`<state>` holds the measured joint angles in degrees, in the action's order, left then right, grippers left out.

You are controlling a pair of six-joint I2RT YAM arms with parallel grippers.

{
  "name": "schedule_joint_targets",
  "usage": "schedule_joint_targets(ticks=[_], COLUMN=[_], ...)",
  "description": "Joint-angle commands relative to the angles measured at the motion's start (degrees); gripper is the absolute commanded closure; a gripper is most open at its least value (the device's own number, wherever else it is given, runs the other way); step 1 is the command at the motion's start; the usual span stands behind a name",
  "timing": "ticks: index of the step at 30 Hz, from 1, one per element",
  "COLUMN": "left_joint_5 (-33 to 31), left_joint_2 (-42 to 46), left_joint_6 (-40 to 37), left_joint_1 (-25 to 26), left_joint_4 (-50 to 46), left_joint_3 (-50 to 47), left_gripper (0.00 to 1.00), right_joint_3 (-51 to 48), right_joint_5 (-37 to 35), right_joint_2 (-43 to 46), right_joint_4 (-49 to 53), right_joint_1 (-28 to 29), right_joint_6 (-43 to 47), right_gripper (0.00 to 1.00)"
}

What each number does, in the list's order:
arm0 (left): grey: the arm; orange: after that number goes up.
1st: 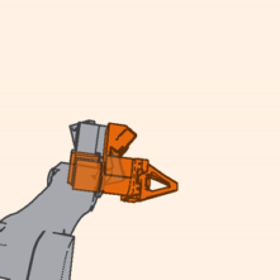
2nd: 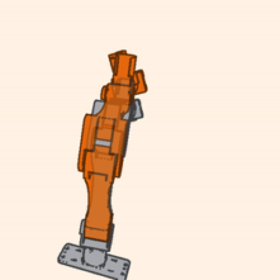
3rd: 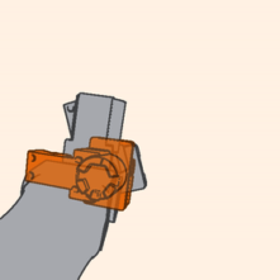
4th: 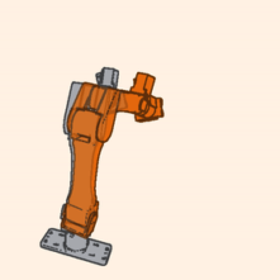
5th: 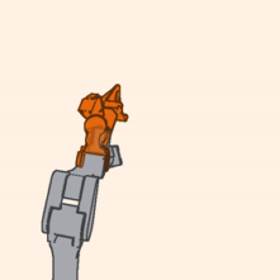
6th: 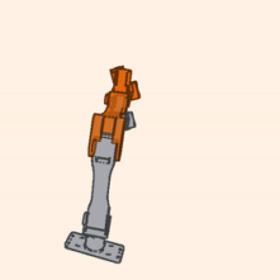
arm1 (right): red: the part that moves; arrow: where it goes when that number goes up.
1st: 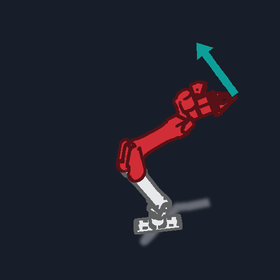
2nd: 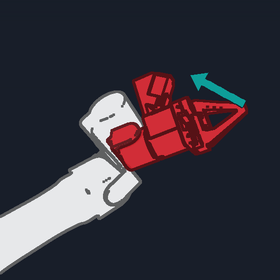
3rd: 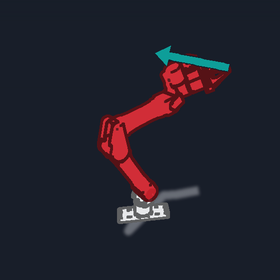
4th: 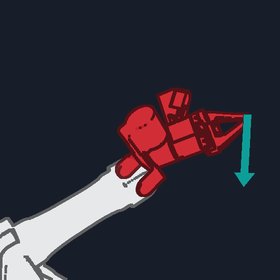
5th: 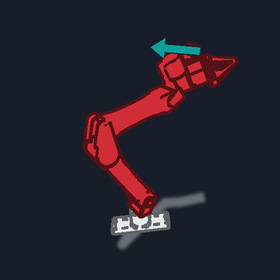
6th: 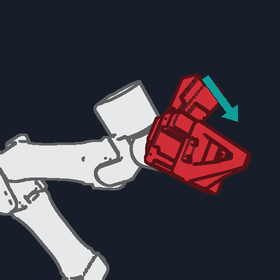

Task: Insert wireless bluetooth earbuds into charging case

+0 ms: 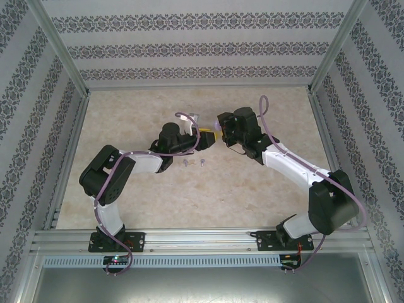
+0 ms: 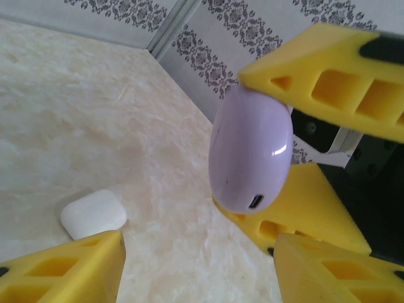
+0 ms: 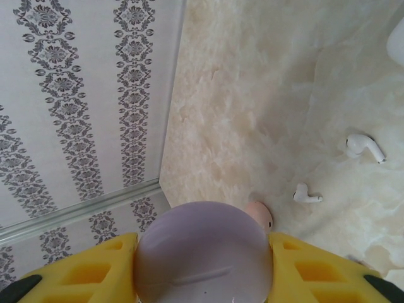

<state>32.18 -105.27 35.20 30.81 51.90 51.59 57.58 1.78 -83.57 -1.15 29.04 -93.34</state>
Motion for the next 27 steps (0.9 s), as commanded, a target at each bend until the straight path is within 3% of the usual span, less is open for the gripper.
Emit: schedule_joint_targets(ticks=[1,21,27], left_joint_5=[-1.0,-1.4,-1.1], left_joint_2=[-0.1,-3.1,-3.5], left_joint_6=[1.0,2.2,2.5], left_joint_1=[0.7,0.7,0.7], left_joint_4=[5.0,7.0,7.2], left_joint_3=[2.2,5.4,5.8], left_gripper=[0.38,0.51,0.6], right_joint_3=[-1.1,-0.9,-1.0], right_joint_5=[-0.7,0.2,0.0], right_joint_2=[-0.4,-0.8,-0.9], right_joint_4=[-1.9,-3.0,-3.2], right_joint_1=[0.7,1.2,1.3], right_joint_6=[-1.0,-0.8,-0.9], right_gripper=[0.67,0.68,0.68])
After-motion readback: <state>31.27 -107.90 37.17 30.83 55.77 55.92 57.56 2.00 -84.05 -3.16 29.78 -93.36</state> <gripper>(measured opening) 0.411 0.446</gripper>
